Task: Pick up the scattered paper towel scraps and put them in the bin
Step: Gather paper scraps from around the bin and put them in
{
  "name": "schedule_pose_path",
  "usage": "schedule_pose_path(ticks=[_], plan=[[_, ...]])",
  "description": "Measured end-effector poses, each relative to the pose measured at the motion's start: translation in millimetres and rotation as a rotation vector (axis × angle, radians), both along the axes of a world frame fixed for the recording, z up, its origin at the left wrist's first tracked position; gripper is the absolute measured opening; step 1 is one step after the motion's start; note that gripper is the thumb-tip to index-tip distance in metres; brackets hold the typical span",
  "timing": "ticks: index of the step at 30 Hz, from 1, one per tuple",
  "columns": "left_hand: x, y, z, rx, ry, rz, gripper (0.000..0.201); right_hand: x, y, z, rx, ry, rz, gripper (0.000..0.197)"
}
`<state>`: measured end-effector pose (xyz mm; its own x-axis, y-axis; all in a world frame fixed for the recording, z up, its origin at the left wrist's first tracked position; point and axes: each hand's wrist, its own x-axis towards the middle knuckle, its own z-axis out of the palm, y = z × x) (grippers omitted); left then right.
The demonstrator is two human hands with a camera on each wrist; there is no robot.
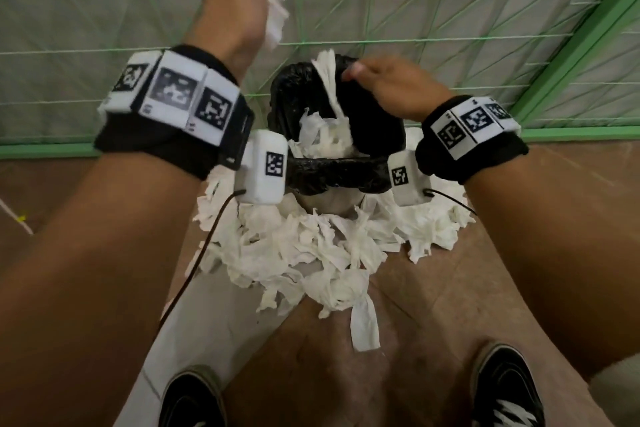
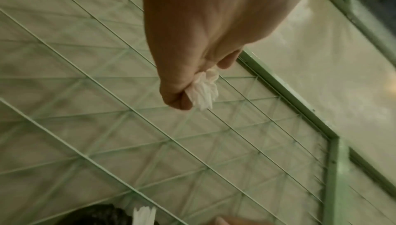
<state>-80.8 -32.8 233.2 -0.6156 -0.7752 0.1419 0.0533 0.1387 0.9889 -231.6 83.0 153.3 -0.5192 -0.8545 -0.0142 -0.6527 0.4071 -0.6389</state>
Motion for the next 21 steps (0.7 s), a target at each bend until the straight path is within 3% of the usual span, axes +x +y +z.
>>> schedule_pose_path(ticks=[2,4,6,8,10,12,13,14,16,18,19,21], plan=[[-17,9,-6,-0.194,-0.127,-0.025,0.029,-19,10,-7,-0.269,-0.045,-0.216,0.026],[-31,16,-29,-0.55,-0.437,-0.078,0.027,-43,25,-19,-0.45,-0.016,-0.473,0.018],[-35,22,-65,-0.679,-0.771,-0.283,0.037,-67,46,-49,-0.288,0.045,-0.637,0.019],[-33,23,-99,-0.715,-0.999,-0.429,0.051,-80,70,-93,0.11,0.032,-0.611,0.028],[-25,20,-117,-0.562,-0.932,-0.332,0.05,-67,87,-136,0.437,-0.125,-0.468,0.035],[-19,15,-123,-0.538,-0.726,-0.222,0.047,-43,99,-172,0.543,-0.297,-0.383,0.062],[-15,10,-126,-0.543,-0.633,-0.152,0.045,-32,103,-188,0.575,-0.288,-0.346,0.072],[-8,5,-128,-0.522,-0.531,-0.043,0.042,-20,105,-201,0.595,-0.24,-0.321,0.071],[9,-7,-136,-0.427,-0.407,0.233,0.033,-9,106,-215,0.575,-0.087,-0.315,0.038],[29,-19,-159,-0.3,-0.488,0.415,0.021,-11,104,-214,0.522,0.027,-0.341,0.019],[39,-23,-175,-0.265,-0.603,0.407,0.016,-14,103,-207,0.508,0.053,-0.353,0.019],[56,-23,-212,-0.241,-0.934,0.201,0.014,-28,99,-190,0.48,0.083,-0.37,0.02]])
